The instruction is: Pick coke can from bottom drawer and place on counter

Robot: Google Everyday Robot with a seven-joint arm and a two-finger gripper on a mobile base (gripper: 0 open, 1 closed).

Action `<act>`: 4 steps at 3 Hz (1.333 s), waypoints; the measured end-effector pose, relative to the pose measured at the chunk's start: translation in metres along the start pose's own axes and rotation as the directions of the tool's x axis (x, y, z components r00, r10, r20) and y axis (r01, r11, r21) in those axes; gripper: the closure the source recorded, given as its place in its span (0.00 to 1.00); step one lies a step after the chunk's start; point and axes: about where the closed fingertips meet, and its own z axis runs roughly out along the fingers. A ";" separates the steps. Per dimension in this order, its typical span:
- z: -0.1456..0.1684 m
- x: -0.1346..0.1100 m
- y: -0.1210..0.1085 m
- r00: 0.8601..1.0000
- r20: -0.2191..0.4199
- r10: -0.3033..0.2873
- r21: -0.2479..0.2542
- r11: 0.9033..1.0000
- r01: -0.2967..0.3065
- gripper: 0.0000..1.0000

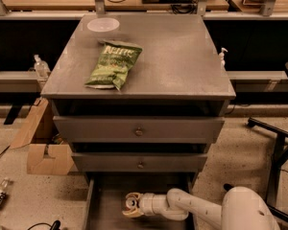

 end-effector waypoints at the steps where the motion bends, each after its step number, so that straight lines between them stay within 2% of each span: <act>1: -0.011 -0.024 0.016 1.000 0.000 -0.016 -0.017 1.000 0.016 1.00; 2: -0.046 -0.074 0.023 0.998 -0.022 -0.059 0.003 0.998 0.059 1.00; 3: -0.076 -0.126 0.051 0.997 -0.030 -0.070 -0.020 0.997 0.069 1.00; 4: -0.114 -0.173 0.070 0.998 -0.043 -0.040 -0.025 0.999 0.039 1.00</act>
Offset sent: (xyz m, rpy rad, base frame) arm -0.0964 0.0112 0.1661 -0.0528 -0.0451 0.1121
